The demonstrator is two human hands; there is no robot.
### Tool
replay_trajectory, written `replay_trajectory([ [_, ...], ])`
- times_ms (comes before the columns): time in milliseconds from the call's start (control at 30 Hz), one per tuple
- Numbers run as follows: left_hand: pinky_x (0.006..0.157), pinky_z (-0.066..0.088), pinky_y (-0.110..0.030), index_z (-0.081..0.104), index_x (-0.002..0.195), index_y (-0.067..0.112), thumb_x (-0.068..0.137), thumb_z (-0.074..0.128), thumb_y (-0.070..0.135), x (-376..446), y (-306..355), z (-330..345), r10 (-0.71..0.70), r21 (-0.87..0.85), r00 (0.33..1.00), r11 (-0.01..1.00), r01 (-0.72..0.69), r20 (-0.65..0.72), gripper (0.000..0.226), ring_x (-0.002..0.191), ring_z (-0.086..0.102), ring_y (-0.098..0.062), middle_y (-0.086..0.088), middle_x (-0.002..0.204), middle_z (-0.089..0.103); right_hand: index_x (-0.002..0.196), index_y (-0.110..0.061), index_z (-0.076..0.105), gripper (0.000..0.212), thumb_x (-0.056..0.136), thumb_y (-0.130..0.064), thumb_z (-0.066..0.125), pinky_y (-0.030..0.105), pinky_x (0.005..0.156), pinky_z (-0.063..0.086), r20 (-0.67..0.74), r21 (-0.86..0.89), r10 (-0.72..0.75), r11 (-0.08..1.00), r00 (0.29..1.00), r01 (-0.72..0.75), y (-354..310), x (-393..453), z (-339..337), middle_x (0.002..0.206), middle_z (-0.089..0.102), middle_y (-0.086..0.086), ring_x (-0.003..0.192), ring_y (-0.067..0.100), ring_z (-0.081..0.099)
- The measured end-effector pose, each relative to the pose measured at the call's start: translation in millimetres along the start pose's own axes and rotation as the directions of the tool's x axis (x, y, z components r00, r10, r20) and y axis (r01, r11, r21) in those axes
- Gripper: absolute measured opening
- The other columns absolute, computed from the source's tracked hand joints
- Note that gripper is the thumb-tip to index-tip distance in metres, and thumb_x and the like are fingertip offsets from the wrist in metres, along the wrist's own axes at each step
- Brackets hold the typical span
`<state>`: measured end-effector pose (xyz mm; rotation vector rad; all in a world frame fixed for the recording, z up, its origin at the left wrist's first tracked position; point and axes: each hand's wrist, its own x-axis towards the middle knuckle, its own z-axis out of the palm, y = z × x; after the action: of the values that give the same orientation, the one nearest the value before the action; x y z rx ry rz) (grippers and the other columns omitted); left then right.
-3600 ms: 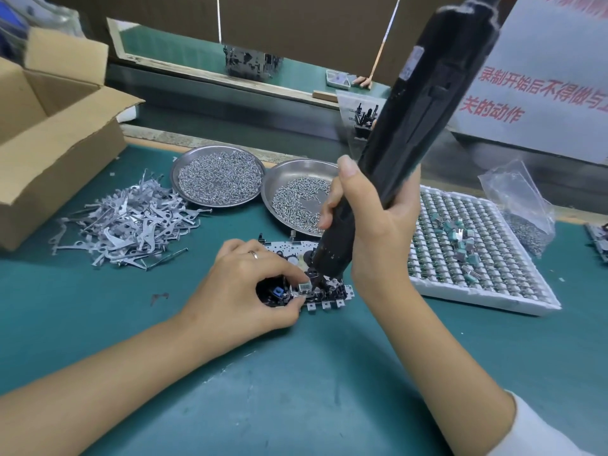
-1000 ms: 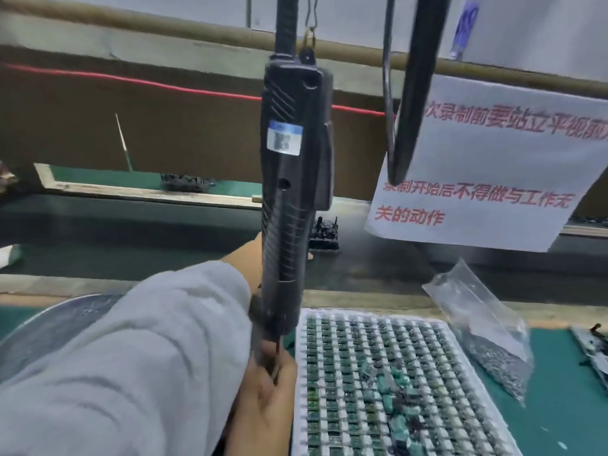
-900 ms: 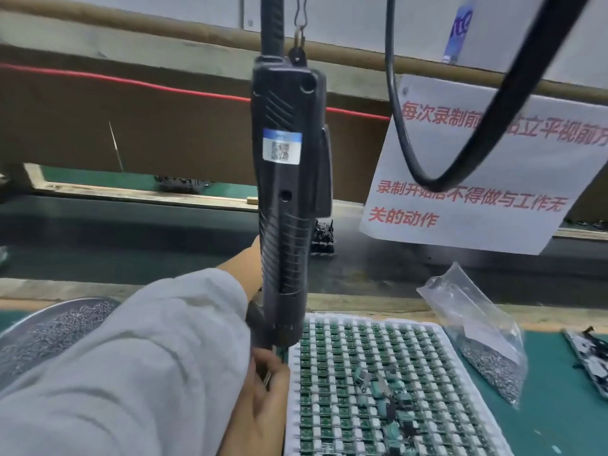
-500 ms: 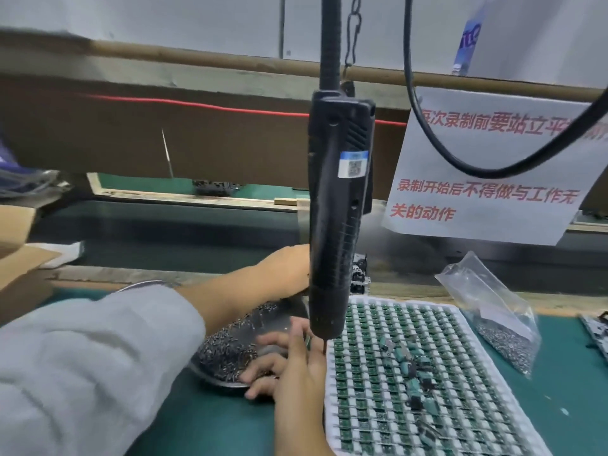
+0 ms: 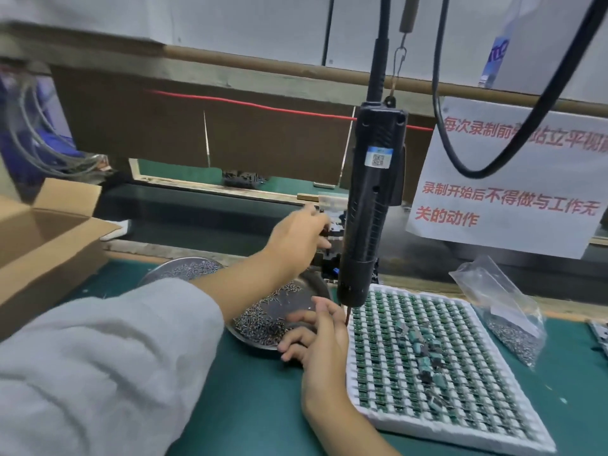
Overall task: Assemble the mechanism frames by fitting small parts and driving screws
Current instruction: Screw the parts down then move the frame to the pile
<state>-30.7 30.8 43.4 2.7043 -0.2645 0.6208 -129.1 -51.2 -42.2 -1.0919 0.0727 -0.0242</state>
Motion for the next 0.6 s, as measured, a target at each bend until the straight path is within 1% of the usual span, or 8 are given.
replay_trajectory([
  [100, 0.078, 0.044, -0.032, 0.059, 0.116, 0.014, 0.092, 0.060, 0.013, -20, -25, -24, -0.047, -0.001, 0.995, 0.999, 0.047, -0.089, 0.024, 0.084, 0.053, -0.014, -0.002, 0.106, 0.052, 0.097, -0.012, 0.049, 0.013, 0.101, -0.021, 0.042, 0.020, 0.033, 0.036, 0.048, -0.005, -0.019, 1.000, 0.999, 0.019, -1, -2, 0, 0.064, 0.063, 0.009, 0.036, 0.017, 0.050],
  [167, 0.068, 0.040, -0.018, 0.060, 0.116, 0.015, 0.089, 0.062, 0.006, -51, -45, -46, -0.082, -0.011, 0.988, 0.997, 0.081, -0.133, 0.028, 0.070, 0.049, 0.005, 0.005, 0.102, 0.047, 0.097, -0.012, 0.051, 0.013, 0.101, -0.021, 0.041, 0.020, 0.033, 0.037, 0.067, -0.013, -0.033, 0.999, 0.997, 0.034, -2, -5, 0, 0.063, 0.063, 0.007, 0.037, 0.017, 0.051],
  [234, 0.064, 0.038, -0.005, 0.063, 0.114, 0.014, 0.087, 0.064, 0.002, -91, -54, -65, -0.072, -0.043, 0.982, 0.997, 0.065, -0.172, 0.029, 0.072, 0.053, 0.016, 0.007, 0.101, 0.046, 0.096, -0.012, 0.052, 0.014, 0.101, -0.019, 0.041, 0.021, 0.033, 0.037, 0.062, -0.019, -0.048, 0.999, 0.997, 0.049, -3, -8, 0, 0.065, 0.063, 0.008, 0.039, 0.016, 0.051],
  [267, 0.068, 0.039, -0.005, 0.064, 0.114, 0.011, 0.087, 0.066, 0.004, -113, -55, -73, -0.034, -0.043, 0.981, 0.999, 0.027, -0.190, 0.028, 0.080, 0.057, 0.012, 0.004, 0.102, 0.050, 0.095, -0.012, 0.053, 0.015, 0.101, -0.018, 0.040, 0.021, 0.033, 0.038, 0.048, -0.026, -0.060, 0.998, 0.997, 0.061, -3, -9, 0, 0.067, 0.062, 0.009, 0.040, 0.016, 0.052],
  [334, 0.076, 0.051, -0.028, 0.067, 0.111, 0.007, 0.083, 0.071, 0.006, -154, -56, -79, 0.047, -0.026, 0.979, 0.998, -0.053, -0.198, 0.029, 0.088, 0.062, -0.014, -0.003, 0.102, 0.058, 0.093, -0.013, 0.054, 0.017, 0.101, -0.014, 0.040, 0.021, 0.036, 0.041, 0.017, -0.075, -0.108, 0.991, 0.994, 0.109, -4, -15, -1, 0.074, 0.060, 0.010, 0.046, 0.014, 0.054],
  [400, 0.071, 0.054, -0.033, 0.069, 0.107, 0.006, 0.080, 0.074, 0.008, -192, -55, -79, 0.141, -0.021, 0.973, 0.989, -0.147, -0.183, 0.027, 0.081, 0.061, -0.017, -0.003, 0.098, 0.060, 0.094, -0.017, 0.056, 0.019, 0.101, -0.012, 0.040, 0.021, 0.044, 0.046, 0.020, -0.179, -0.212, 0.961, 0.977, 0.213, -3, -23, -5, 0.082, 0.060, 0.009, 0.056, 0.011, 0.057],
  [501, 0.059, 0.050, -0.024, 0.071, 0.102, 0.009, 0.087, 0.062, 0.028, -232, -52, -73, 0.321, -0.045, 0.941, 0.944, -0.327, -0.104, 0.025, 0.077, 0.057, -0.010, 0.000, 0.091, 0.061, 0.097, -0.027, 0.058, 0.016, 0.100, -0.019, 0.045, 0.020, 0.069, 0.049, 0.143, -0.373, -0.428, 0.812, 0.892, 0.449, 0, -42, -17, 0.091, 0.063, -0.005, 0.081, 0.008, 0.060],
  [601, 0.050, 0.044, -0.022, 0.073, 0.095, 0.012, 0.085, 0.064, 0.033, -246, -55, -58, 0.467, -0.053, 0.883, 0.882, -0.469, -0.043, 0.025, 0.071, 0.055, -0.013, 0.001, 0.084, 0.062, 0.101, -0.026, 0.059, 0.016, 0.094, -0.030, 0.045, 0.014, 0.082, 0.042, 0.431, -0.459, -0.540, 0.559, 0.723, 0.691, -2, -60, -34, 0.097, 0.061, -0.014, 0.095, 0.006, 0.058],
])
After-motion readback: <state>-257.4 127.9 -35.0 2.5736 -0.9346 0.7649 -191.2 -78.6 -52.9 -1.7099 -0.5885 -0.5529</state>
